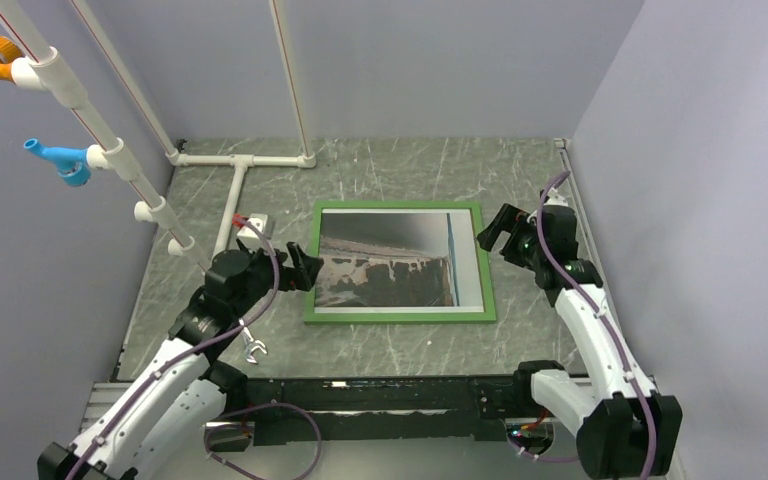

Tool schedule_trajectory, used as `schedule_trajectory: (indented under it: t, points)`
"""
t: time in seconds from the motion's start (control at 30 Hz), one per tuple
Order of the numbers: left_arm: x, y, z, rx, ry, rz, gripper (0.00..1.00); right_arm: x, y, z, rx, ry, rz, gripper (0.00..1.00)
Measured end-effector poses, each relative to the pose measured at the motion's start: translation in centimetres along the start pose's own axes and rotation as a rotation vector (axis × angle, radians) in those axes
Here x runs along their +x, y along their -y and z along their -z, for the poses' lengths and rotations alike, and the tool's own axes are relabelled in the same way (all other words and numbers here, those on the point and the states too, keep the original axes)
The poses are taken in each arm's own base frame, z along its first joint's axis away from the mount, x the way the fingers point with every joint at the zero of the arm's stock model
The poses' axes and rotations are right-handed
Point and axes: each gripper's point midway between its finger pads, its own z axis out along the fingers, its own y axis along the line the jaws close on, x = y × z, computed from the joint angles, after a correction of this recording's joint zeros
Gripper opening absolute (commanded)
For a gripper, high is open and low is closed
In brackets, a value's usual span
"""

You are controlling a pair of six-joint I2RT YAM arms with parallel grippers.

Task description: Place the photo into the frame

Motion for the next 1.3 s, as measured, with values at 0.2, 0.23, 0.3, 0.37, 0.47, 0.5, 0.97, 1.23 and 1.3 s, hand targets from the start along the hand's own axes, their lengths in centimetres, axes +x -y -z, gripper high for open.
schedule_trajectory:
  t: [0.2,0.23,0.3,0.37,0.47,0.5,0.97,1.23,1.3]
  points:
    - [-3.0,0.4,1.0,0.050,0.220,-0.084,0.99,-0.8,-0.3,1.3,-0.039,0.094,0.053,1.00]
    - [-3.0,0.1,1.0,0.046,0.245,-0.100,0.99,-0.9,-0.3,1.5,-0.046,0.114,0.070,1.00]
    - [-2.9,-0.5,0.9,0.030,0.273,-0.126,0.99,-1.1,-0.2,1.8,-0.056,0.148,0.100,1.00]
    - [-2.5,-1.2,0.6,0.004,0.285,-0.153,0.99,-1.1,0.0,2.0,-0.060,0.181,0.133,1.00]
    - [-2.1,-2.6,0.1,-0.050,0.293,-0.184,0.99,-1.1,0.5,2.2,-0.058,0.232,0.185,1.00]
    - [-2.0,-3.0,-0.1,-0.073,0.297,-0.194,0.99,-1.0,0.8,2.2,-0.053,0.251,0.200,1.00]
    - [-0.7,-12.2,-0.7,-0.420,0.332,-0.295,0.99,1.9,8.0,-0.6,0.145,0.435,0.296,0.98]
    - [-1.7,-15.1,0.2,-0.549,0.372,-0.369,0.99,2.2,9.9,-2.6,0.204,0.472,0.310,0.98]
    - [-0.6,-16.5,0.3,-0.593,0.361,-0.390,0.99,2.0,9.9,-2.9,0.208,0.477,0.321,0.98]
